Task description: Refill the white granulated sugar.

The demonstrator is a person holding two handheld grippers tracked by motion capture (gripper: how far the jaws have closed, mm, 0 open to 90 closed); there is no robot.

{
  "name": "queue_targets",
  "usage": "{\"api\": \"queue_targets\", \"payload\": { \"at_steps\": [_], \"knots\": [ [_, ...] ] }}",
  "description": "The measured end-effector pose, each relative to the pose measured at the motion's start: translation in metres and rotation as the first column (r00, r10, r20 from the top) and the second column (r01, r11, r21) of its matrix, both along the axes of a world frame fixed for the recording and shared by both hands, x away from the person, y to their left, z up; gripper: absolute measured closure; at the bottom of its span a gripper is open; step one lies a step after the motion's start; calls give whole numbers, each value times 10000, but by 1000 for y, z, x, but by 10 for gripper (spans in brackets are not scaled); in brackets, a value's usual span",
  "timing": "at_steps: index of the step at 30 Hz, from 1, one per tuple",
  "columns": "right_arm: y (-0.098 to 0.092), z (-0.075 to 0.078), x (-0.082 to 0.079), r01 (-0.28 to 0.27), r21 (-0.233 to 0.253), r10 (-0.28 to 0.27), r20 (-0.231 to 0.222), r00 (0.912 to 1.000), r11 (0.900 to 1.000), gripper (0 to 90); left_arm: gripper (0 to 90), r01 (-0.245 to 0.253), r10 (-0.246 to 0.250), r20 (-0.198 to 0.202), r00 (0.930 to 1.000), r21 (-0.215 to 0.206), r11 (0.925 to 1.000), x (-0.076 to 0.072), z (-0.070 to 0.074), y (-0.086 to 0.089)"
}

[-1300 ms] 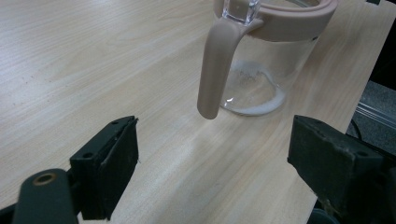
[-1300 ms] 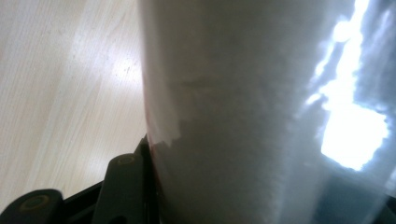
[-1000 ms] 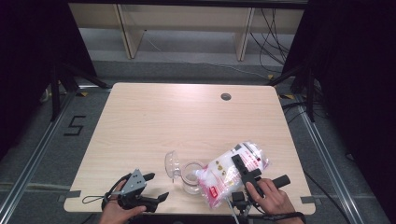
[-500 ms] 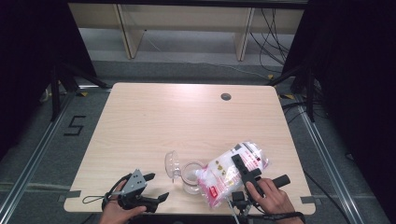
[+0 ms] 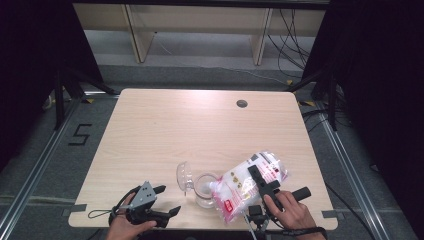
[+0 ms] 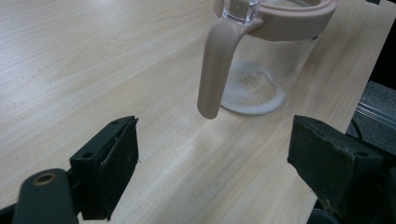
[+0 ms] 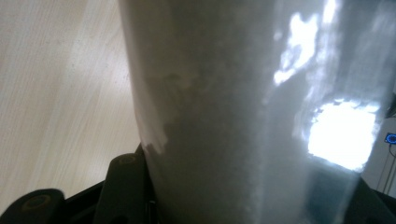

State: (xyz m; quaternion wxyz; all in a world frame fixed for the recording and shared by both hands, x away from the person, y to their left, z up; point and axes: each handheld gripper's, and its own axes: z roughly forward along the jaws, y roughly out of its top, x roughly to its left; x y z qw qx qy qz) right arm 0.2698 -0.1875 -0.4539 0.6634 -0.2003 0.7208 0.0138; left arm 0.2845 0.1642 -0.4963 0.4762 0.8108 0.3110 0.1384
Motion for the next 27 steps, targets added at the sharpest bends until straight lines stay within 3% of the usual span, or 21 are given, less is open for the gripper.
{"api": "queue_targets", "payload": {
  "at_steps": [6, 7, 8, 15, 16, 18, 21, 23, 27],
  "knots": [
    [0, 1, 0, -43, -150, 44, 79, 10000, 9999, 513, 159, -10, 10, 4, 10000, -21, 10000, 0, 0, 0],
    [-1, -1, 0, 79, 112, -79, -25, 10000, 9999, 513, 159, -6, 6, 6, 10000, -5, 10000, 0, 0, 0],
    [0, 2, 0, 0, -78, 1, 89, 10000, 10000, 513, 159, -9, 9, 3, 10000, -2, 10000, 0, 0, 0],
    [-1, 0, 0, 7, 74, -8, 25, 10000, 10000, 513, 159, -26, 26, -7, 10000, -74, 10000, 0, 0, -1],
    [0, 2, 1, -204, -187, 205, 52, 9998, 9996, 514, 159, -12, 12, -4, 10000, -28, 10000, 0, 0, 0],
    [0, 2, 1, -232, -268, 234, 69, 9997, 9994, 514, 159, 11, -11, 2, 10000, 10, 10000, 0, 0, 0],
    [2, 5, 2, -533, -683, 561, 397, 9976, 9962, 514, 159, -2, 2, 1, 10000, 0, 10000, 0, 0, 0],
    [1, 3, 0, -229, -227, 234, 217, 9995, 9995, 514, 159, 3, -3, -3, 10000, -1, 10000, 0, 0, 0],
    [2, 4, 1, -432, -387, 445, 337, 9984, 9983, 515, 159, 14, -14, -7, 10000, 8, 10000, 0, 0, 0]
  ]
}}
